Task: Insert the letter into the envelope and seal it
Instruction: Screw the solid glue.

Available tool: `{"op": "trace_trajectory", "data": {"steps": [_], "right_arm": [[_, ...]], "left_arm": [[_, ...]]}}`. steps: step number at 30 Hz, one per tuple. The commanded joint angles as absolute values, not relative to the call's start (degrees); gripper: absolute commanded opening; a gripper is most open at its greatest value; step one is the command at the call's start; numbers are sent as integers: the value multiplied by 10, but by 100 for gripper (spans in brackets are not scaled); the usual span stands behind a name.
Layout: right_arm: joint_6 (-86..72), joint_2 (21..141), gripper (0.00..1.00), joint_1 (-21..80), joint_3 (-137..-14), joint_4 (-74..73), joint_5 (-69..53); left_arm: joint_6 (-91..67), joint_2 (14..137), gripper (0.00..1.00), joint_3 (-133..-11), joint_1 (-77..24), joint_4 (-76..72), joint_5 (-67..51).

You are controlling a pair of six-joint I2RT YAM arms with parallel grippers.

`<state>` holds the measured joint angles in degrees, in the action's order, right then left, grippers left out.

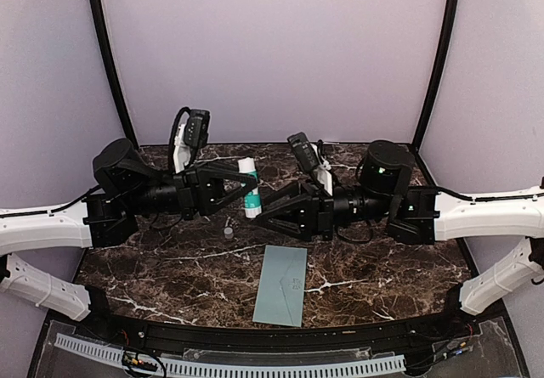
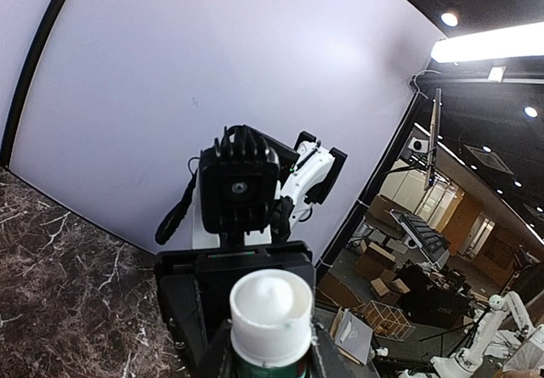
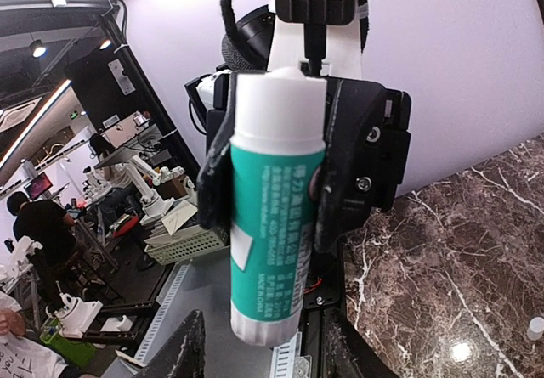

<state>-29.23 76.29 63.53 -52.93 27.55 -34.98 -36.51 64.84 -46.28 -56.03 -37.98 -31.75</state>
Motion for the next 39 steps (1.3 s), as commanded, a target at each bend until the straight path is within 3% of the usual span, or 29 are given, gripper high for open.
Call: {"op": "trace_trajectory", "data": {"steps": [1,7,18,28,35,39], "right_arm": [[-302,764,44,642,-537,342,-368],[-309,771,40,650,-539,359,-375],[-312,769,15,652,-536,357,-357],[-289,784,12,653,-598,188,-175],[-272,853,10,672,-691,36,-23],[-263,868,13,680,-715,2,-2]], "left_arm": [[-368,653,0,-469,-559,-414,-350],[-376,660,0,-468,-559,-430,-353],[-371,661,0,-464,-559,-428,-343],[-260,649,0,-495,-561,-198,-193],[-259,694,0,-521,-581,-125,-105],[-269,703,0,-520,-585,-115,-73]]}}
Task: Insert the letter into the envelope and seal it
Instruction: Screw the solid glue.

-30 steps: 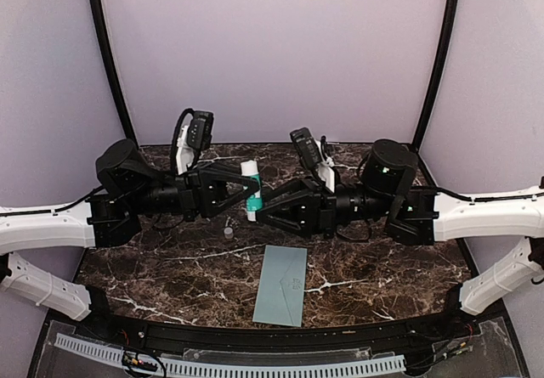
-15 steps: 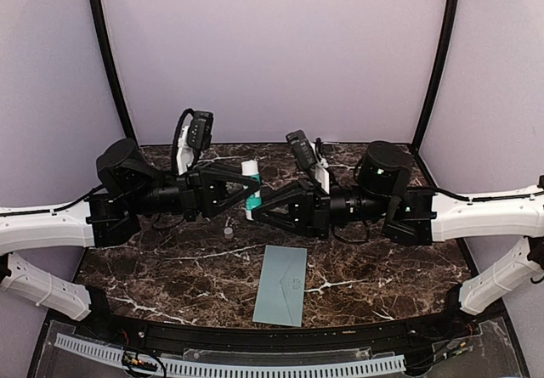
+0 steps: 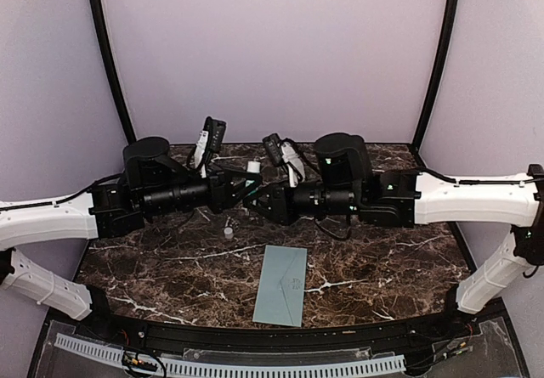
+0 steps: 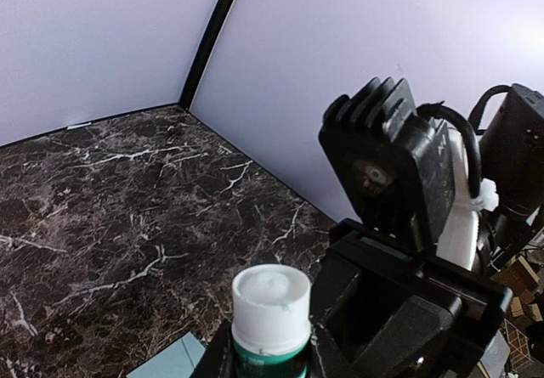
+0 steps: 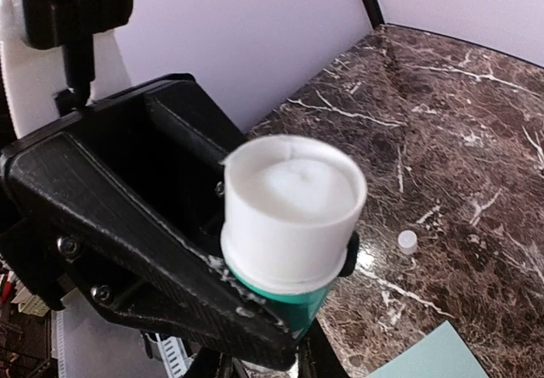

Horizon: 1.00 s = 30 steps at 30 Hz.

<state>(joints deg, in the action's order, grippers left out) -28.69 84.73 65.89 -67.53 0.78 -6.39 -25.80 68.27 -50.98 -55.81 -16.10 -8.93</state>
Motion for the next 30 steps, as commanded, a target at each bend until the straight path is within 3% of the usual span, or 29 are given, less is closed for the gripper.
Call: {"op": "trace_trajectory", "data": {"steps": [1,5,10,18,24,30], "right_arm": [[-263,863,16,680,-711,2,-6],[-263,819,44,679,-659,39,-38],[-229,758,60,667,-620,28,-75],[-266,706,67,619,-587,74,-114],[-294,758,67,615,-622,66,-122],[-308,798,66,624,-634,69,-144]], "left_arm": [[-271,702,0,-517,-585,-119,-63],[-286,688,0,-509,-586,-116,-22],[-296,660,0,-484,-582,-116,13],[-270,636,0,-430,-581,-148,-60],[-219,644,0,-399,-581,-196,-144],[-223,662,0,-401,-582,-222,-156]]}}
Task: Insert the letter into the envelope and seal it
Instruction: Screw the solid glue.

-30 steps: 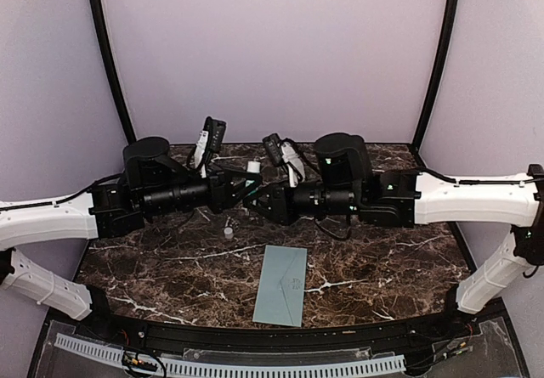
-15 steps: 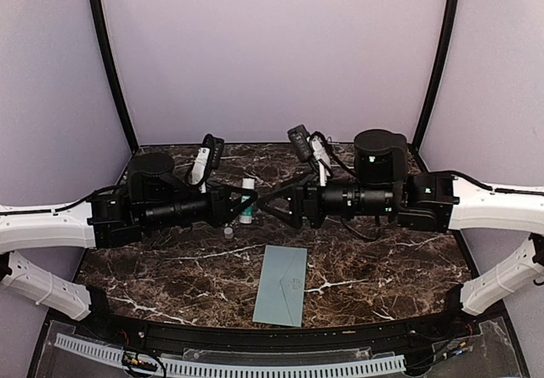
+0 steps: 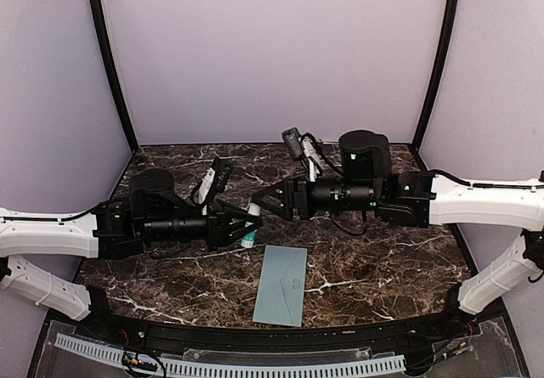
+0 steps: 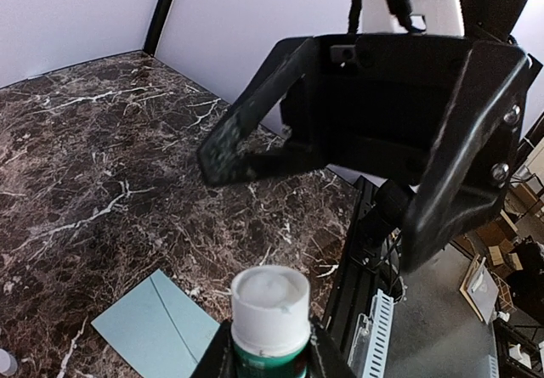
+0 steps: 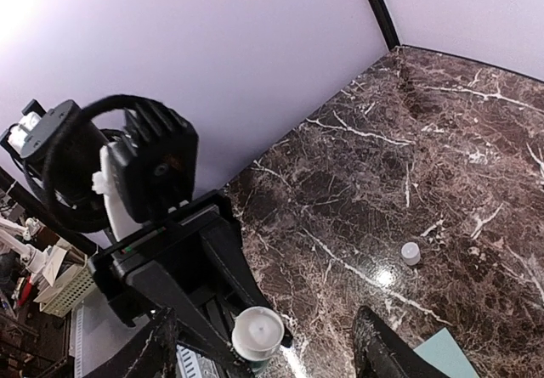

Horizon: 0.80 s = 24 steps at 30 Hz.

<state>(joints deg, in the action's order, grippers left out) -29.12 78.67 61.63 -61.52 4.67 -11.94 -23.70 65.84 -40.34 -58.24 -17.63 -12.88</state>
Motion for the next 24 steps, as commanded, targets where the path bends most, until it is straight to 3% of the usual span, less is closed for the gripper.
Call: {"op": "trace_trajectory", "data": {"steps": [1,10,20,24], "right_arm": [[-310,799,66,627,-632,74,-147],[-330,819,55,629,-625,103,-162],[-336,820,59,629,-624,86,-126],[-336,830,53,629,-631,87,-140]], "left_arm": [[-223,665,0,-401,-582,-228,-157],[-223,678,0,-407,-582,-237,-165],[-228,669,0,-399,-581,-243,-165],[-228,662,0,-396,-581,-245,-162]]}}
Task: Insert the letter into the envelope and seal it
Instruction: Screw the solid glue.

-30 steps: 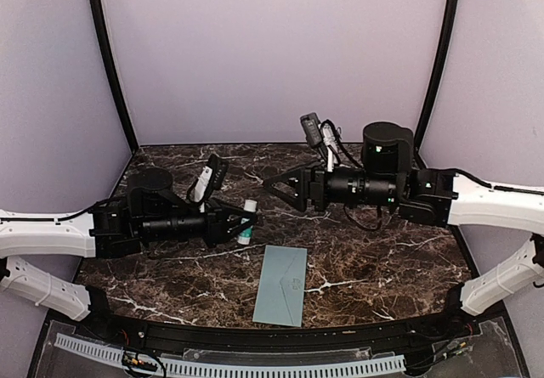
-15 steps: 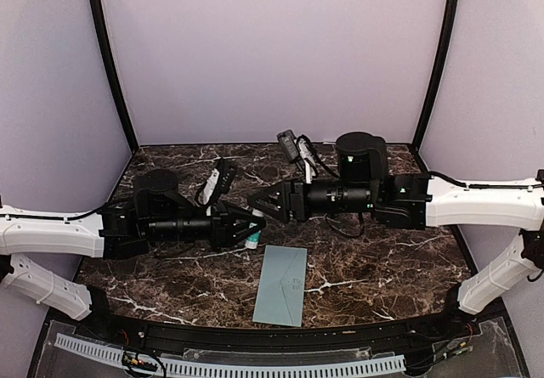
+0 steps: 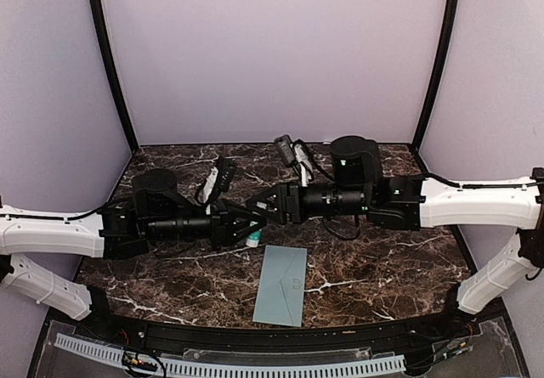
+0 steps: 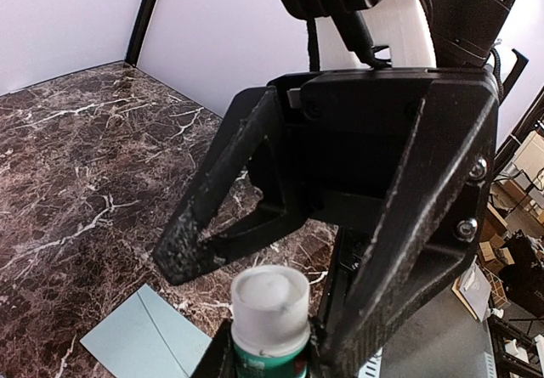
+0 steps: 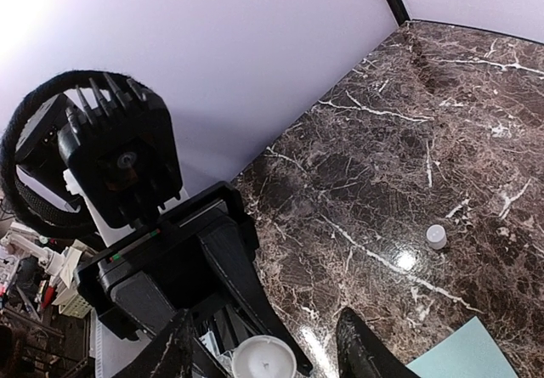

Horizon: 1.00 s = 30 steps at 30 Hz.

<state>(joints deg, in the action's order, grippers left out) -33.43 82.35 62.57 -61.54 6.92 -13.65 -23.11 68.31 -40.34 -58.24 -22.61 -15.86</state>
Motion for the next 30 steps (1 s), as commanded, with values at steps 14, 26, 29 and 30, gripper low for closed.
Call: {"op": "trace_trajectory", "data": {"steps": [14,26,29,30], "right_arm": [[-356,818,19,628,-611,125,-140],[-352,819,17,628,-620,126,-136],[-352,825,17,628,-623,124,-137],[-351,826,19,628,-624,122,-136]], "left_arm": [[-234,670,40,-400,-582,-241,-167],[-252,680,29,-383,-582,-221,-186],[-253,671,12,-379,-582,-226,-180],[-252,670,10,-378,-582,-227,-175]]}}
